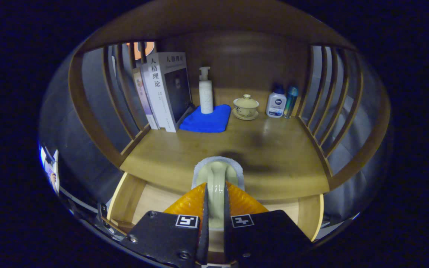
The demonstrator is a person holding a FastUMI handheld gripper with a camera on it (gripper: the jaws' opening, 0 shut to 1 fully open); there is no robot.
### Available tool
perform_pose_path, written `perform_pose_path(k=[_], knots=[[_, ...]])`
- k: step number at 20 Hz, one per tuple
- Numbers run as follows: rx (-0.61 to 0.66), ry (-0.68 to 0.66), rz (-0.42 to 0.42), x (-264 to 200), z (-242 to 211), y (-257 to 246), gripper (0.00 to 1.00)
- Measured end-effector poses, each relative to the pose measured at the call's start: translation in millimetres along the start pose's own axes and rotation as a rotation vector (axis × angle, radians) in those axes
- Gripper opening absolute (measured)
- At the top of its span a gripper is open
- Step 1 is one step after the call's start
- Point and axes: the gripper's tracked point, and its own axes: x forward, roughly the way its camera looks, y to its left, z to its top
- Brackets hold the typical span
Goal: Pull open the drawer, take out the items inside it, and place them on the countertop above the cabinet.
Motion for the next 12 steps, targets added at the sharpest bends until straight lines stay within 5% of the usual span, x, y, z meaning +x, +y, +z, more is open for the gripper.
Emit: perform_pose_path(k=[5,12], knots=[[0.027,-0.012,-0.069,36,34,-14,0.19],[0.116,-0.006,-0.063,77,42,-23,0.19]])
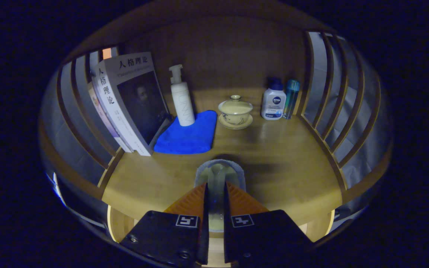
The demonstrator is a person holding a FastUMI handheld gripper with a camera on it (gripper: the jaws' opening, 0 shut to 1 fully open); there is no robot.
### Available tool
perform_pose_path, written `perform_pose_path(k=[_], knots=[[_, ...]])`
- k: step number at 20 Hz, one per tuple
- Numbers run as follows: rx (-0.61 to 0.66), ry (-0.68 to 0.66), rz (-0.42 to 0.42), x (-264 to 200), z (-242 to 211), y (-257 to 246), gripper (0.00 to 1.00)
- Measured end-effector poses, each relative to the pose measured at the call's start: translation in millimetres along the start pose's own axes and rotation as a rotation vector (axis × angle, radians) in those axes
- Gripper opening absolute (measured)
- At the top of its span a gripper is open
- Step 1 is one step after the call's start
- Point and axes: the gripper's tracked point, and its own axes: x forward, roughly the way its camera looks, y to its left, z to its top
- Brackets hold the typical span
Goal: Pull open the drawer, take out the items inside it, and place them on the countertop above the cabinet.
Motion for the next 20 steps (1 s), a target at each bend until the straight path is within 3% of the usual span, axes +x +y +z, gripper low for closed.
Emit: perform_pose_path(k=[5,8,11,20], knots=[[0.003,-0.01,0.01,11,2,3,0.2],[0.007,-0.018,0.027,14,-1,3,0.29],[0.028,-0.043,0.036,10,1,3,0.67],[-0.057,-0.239,0.045,-40,2,10,0.64]])
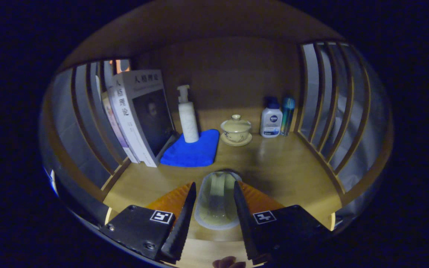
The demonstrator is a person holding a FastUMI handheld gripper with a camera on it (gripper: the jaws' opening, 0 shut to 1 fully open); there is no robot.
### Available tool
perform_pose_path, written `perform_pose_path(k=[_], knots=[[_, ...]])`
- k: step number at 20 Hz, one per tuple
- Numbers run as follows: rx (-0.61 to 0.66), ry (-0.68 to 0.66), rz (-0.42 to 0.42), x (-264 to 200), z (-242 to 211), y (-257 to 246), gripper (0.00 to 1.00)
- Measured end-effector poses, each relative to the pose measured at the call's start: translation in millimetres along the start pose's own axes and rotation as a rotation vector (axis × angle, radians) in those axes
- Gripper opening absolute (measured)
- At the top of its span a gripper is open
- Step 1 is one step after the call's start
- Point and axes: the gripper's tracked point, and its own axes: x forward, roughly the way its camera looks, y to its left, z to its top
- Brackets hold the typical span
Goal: Pull open the drawer, take out the items inside it, and place them on the countertop above the cabinet.
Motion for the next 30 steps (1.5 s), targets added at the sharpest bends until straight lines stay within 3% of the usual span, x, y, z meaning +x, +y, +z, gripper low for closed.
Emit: perform_pose_path(k=[3,7,8,14,17,25,30], knots=[[-0.066,-0.111,0.028,-39,-2,12,0.68],[-0.138,-0.273,0.025,-98,-16,20,0.97],[-0.153,-0.303,0.014,-117,-20,19,0.99],[-0.112,-0.439,0.047,-190,-78,28,1.0],[-0.102,-0.471,0.025,-206,-119,19,1.0],[-0.036,-0.494,-0.05,-209,-212,-7,1.0],[-0.001,-0.488,-0.077,-208,-237,-10,1.0]])
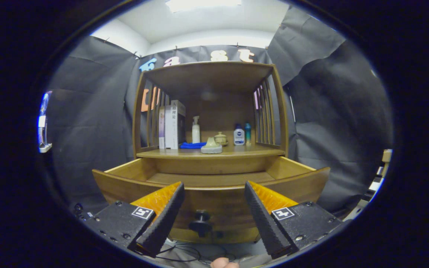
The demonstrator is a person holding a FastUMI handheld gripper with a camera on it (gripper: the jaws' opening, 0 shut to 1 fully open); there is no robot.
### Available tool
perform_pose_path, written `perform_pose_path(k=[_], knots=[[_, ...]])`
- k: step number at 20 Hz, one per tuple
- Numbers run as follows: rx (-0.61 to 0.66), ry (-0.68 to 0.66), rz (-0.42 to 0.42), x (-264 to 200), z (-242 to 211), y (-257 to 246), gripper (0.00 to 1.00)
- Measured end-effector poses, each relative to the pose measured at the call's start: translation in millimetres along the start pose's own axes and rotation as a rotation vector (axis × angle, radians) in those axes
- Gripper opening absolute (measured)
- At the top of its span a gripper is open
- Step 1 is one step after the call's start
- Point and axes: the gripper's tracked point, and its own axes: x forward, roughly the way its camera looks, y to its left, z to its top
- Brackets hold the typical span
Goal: Pull open the drawer, take out the items inside it, and place them on the countertop above the cabinet.
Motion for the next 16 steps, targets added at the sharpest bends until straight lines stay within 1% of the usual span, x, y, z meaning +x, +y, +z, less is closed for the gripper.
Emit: perform_pose_path(k=[5,13,16], knots=[[-0.033,0.012,0.015,5,-11,12,1.0],[-0.012,0.101,-0.003,24,-46,26,1.0],[0.028,0.131,-0.012,33,-57,27,1.0]])
